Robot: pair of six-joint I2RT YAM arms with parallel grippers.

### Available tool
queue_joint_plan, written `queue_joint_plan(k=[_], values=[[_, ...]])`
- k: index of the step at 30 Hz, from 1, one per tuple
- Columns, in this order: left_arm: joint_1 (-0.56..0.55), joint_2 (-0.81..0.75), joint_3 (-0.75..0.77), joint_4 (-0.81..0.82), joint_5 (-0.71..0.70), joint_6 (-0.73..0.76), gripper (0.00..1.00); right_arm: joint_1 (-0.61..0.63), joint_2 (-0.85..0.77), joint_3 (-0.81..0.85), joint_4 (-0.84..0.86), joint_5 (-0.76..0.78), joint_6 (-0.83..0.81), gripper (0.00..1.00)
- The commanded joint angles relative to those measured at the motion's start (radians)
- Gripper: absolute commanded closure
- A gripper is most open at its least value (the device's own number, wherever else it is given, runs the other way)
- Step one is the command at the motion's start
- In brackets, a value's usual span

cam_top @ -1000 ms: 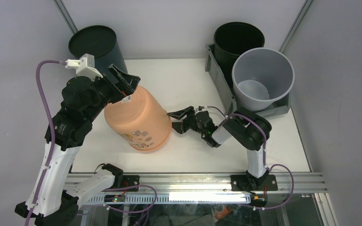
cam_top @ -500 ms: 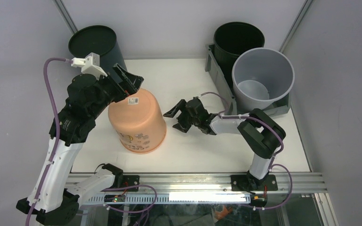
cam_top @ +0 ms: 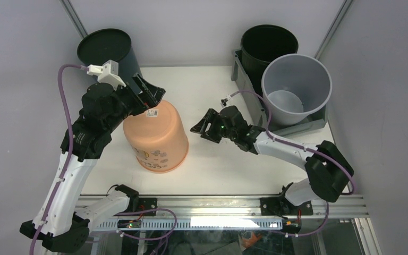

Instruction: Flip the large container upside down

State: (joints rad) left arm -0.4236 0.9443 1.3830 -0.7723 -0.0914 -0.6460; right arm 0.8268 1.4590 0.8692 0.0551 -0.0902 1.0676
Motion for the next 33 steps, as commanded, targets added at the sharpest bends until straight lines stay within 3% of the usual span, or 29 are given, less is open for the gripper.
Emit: queue_joint_plan(k=[1, 5, 9, 14, 18, 22, 25, 28, 33], values=[[0.005, -0.005, 0.023, 0.053, 0.038, 0.052, 0.01, 0.045, 0.029, 0.028, 0.065, -0.107, -0.055, 0.40], [0.005, -0.006, 0.034, 0.051, 0.089, 0.070, 0.01, 0.130, 0.214, 0.149, 0.188, -0.184, -0.013, 0.52], [0.005, -0.036, 0.031, 0.031, 0.086, 0.078, 0.01, 0.177, 0.417, 0.313, 0.442, -0.215, 0.087, 0.53], [0.005, -0.057, 0.056, -0.019, 0.052, 0.086, 0.01, 0.175, 0.564, 0.498, 0.475, -0.215, 0.087, 0.53], [0.005, -0.055, 0.079, -0.039, 0.068, 0.087, 0.01, 0.172, 0.496, 0.377, 0.429, -0.227, 0.061, 0.49], [0.005, -0.034, 0.112, -0.039, 0.154, 0.089, 0.01, 0.178, 0.445, 0.221, 0.503, -0.201, 0.105, 0.49], [0.005, -0.016, 0.119, -0.036, 0.178, 0.095, 0.01, 0.199, 0.497, 0.240, 0.553, -0.196, 0.149, 0.49], [0.006, -0.019, 0.102, -0.034, 0.185, 0.094, 0.01, 0.230, 0.616, 0.407, 0.535, -0.226, 0.147, 0.49], [0.005, -0.033, 0.133, -0.069, 0.142, 0.149, 0.01, 0.228, 0.900, 0.903, 0.370, -0.239, 0.131, 0.49]])
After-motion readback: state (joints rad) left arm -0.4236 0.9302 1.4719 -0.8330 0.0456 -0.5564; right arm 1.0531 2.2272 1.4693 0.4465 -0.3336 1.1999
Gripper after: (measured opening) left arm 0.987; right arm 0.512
